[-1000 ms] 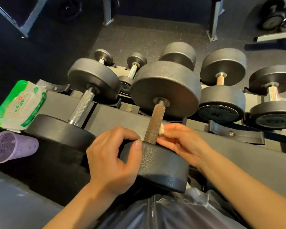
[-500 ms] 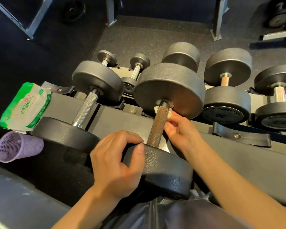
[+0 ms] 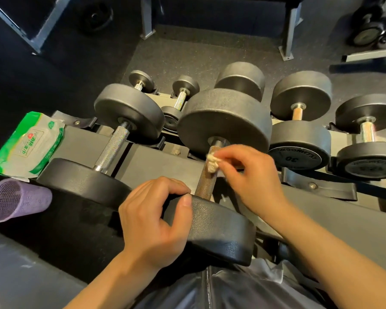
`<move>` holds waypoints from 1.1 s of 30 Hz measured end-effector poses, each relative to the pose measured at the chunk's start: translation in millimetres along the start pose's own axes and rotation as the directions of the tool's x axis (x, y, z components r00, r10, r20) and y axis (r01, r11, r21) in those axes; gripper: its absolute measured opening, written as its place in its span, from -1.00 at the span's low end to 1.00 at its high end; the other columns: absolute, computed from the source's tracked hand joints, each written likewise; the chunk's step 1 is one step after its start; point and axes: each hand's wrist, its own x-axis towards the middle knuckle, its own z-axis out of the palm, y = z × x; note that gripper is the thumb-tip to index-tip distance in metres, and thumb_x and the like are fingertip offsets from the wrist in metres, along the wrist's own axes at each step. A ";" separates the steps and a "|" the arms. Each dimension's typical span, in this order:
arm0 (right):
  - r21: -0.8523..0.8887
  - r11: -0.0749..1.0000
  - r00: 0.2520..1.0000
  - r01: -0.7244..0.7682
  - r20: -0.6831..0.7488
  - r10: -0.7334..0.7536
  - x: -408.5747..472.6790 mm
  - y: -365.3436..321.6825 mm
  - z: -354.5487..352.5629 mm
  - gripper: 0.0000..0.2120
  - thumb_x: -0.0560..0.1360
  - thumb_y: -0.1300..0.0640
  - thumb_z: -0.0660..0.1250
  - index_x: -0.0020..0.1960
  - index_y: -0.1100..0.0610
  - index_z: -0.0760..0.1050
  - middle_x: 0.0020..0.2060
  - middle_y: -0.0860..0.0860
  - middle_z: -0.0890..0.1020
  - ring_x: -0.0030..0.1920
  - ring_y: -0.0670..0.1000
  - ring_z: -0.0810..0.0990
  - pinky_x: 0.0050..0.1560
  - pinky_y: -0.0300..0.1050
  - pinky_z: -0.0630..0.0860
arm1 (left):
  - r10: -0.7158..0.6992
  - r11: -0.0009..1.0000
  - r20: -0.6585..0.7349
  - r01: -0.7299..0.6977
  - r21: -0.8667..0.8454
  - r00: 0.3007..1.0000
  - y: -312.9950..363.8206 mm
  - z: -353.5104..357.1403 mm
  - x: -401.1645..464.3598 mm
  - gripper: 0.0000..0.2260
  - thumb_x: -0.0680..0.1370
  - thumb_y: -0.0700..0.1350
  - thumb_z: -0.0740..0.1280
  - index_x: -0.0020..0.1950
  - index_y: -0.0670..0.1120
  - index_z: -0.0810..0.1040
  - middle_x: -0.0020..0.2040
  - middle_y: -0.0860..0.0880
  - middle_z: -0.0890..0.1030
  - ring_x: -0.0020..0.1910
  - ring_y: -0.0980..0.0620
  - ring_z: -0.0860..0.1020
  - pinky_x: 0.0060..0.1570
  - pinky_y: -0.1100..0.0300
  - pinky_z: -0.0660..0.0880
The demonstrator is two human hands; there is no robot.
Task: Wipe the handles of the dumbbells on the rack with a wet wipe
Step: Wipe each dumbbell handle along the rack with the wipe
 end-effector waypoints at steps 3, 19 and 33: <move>-0.454 0.788 0.909 0.415 0.241 -0.340 34.8 -2.0 7.4 -0.84 0.22 0.37 0.45 -0.26 0.20 0.54 -0.34 0.11 0.57 -0.32 0.15 0.54 -0.42 -0.13 0.40 | 0.014 1.000 0.013 -0.014 -0.002 1.000 -0.9 -0.3 -0.2 -0.78 0.47 -0.06 0.22 -0.21 -0.14 0.59 -0.25 0.07 0.62 -0.22 0.07 0.58 -0.23 -0.03 0.50; -0.323 0.536 0.227 0.780 0.944 0.240 82.6 -71.8 37.9 -0.89 0.56 0.17 0.22 -0.03 0.13 0.52 -0.21 0.01 0.52 -0.18 0.02 0.38 -0.39 -0.16 0.19 | -0.039 0.963 -0.064 0.021 -0.268 0.997 -12.2 -1.4 -6.0 -0.72 0.60 -0.03 0.02 -0.19 0.02 0.46 -0.10 0.10 0.65 -0.08 0.06 0.60 -0.08 -0.09 0.47; -0.472 0.540 0.668 0.696 0.703 -0.246 76.0 -8.9 7.4 -0.89 0.40 0.34 0.37 -0.09 0.22 0.56 -0.17 0.13 0.56 -0.19 0.15 0.57 -0.34 -0.08 0.36 | 0.141 0.985 -0.132 -0.152 -0.085 0.981 -17.8 0.9 -7.1 -0.67 0.58 -0.13 0.05 -0.24 -0.16 0.52 -0.13 0.09 0.65 -0.13 0.11 0.58 -0.07 0.10 0.44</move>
